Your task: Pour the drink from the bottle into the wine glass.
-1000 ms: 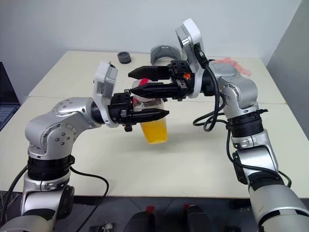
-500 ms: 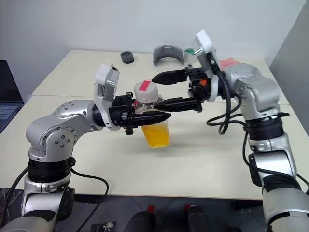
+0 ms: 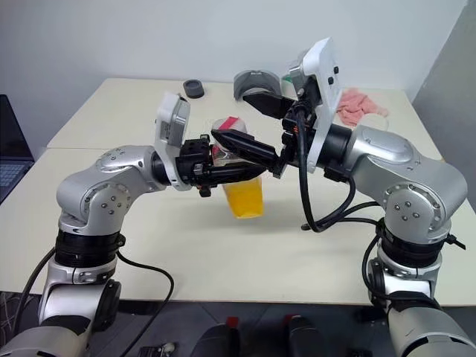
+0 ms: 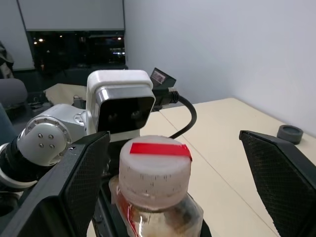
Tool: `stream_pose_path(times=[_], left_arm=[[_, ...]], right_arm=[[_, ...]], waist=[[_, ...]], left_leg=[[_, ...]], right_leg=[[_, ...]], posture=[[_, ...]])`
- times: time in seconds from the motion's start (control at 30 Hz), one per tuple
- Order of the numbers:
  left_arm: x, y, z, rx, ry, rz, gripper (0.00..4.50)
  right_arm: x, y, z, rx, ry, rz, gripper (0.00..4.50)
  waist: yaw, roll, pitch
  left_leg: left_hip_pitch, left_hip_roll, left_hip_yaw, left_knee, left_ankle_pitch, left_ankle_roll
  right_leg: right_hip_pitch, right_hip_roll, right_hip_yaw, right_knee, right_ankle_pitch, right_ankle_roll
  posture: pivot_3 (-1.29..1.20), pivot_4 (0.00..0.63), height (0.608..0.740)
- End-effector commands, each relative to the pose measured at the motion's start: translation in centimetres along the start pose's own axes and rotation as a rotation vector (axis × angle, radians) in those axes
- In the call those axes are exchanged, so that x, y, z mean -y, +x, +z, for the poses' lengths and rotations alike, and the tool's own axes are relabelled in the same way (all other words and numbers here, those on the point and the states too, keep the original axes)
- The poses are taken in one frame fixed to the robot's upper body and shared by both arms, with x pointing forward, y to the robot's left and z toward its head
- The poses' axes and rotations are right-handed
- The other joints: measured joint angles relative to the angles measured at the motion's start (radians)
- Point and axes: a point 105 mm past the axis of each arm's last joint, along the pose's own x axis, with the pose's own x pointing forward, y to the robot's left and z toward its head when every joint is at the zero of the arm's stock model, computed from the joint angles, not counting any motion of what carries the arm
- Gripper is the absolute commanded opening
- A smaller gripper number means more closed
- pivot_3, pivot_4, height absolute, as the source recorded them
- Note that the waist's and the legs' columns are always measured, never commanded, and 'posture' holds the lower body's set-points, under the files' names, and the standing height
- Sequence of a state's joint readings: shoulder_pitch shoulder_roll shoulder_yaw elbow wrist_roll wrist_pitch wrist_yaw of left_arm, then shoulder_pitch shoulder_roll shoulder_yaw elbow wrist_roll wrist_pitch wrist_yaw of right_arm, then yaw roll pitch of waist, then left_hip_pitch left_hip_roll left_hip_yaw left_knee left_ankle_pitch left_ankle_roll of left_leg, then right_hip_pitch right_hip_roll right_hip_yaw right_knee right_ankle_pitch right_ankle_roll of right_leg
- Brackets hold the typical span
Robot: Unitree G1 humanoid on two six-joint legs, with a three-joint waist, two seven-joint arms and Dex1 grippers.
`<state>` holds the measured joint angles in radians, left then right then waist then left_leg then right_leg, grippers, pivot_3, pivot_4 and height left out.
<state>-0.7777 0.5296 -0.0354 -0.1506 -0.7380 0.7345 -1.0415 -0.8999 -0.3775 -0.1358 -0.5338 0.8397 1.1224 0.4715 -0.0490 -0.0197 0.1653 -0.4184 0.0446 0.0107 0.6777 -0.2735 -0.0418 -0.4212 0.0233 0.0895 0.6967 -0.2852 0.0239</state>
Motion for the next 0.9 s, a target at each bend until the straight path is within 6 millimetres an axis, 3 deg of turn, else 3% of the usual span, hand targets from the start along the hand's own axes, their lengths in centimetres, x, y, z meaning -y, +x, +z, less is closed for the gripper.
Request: stream_pose_path(times=[0.03, 0.27, 0.6, 0.73, 0.9], left_arm=[[0.4, 0.3, 1.5, 0.026, 0.071, -0.031, 1.97], [0.6, 0.3, 1.4, 0.025, 0.069, -0.032, 1.97], [0.5, 0.4, 1.5, 0.028, 0.072, -0.026, 1.97], [0.5, 0.4, 1.5, 0.029, 0.073, -0.026, 1.97], [0.5, 0.4, 1.5, 0.029, 0.073, -0.026, 1.97]], right_arm=[[-0.4, 0.3, 0.6, 0.033, -0.024, -0.02, 4.46], [0.1, 1.4, 0.5, 0.067, -0.027, -0.063, 4.46], [0.2, 0.5, -0.1, 0.056, -0.04, -0.058, 4.46], [0.4, 1.7, 0.0, 0.045, -0.035, -0.051, 4.46], [1.0, 1.3, -0.2, 0.022, -0.042, -0.063, 4.46]], waist=[[-0.001, 0.0, 0.0], [-0.005, 0.0, 0.0], [-0.005, 0.0, 0.0], [-0.008, 0.0, 0.0], [-0.007, 0.0, 0.0]], left_leg=[[0.0, 0.0, 0.0, 0.0, 0.0, 0.0], [0.0, 0.0, 0.0, 0.0, 0.0, 0.0], [0.0, 0.0, 0.0, 0.0, 0.0, 0.0], [0.0, 0.0, 0.0, 0.0, 0.0, 0.0], [0.0, 0.0, 0.0, 0.0, 0.0, 0.0]], right_leg=[[0.0, 0.0, 0.0, 0.0, 0.0, 0.0], [0.0, 0.001, 0.0, 0.0, 0.0, 0.0], [0.0, 0.001, 0.0, 0.0, 0.0, 0.0], [0.0, 0.001, 0.001, 0.0, 0.0, 0.0], [0.0, 0.002, 0.001, 0.0, 0.0, 0.0]], posture=[[0.0, 0.15, 0.74], [0.0, 0.15, 0.74], [0.0, 0.15, 0.74], [0.0, 0.15, 0.74], [0.0, 0.15, 0.74]])
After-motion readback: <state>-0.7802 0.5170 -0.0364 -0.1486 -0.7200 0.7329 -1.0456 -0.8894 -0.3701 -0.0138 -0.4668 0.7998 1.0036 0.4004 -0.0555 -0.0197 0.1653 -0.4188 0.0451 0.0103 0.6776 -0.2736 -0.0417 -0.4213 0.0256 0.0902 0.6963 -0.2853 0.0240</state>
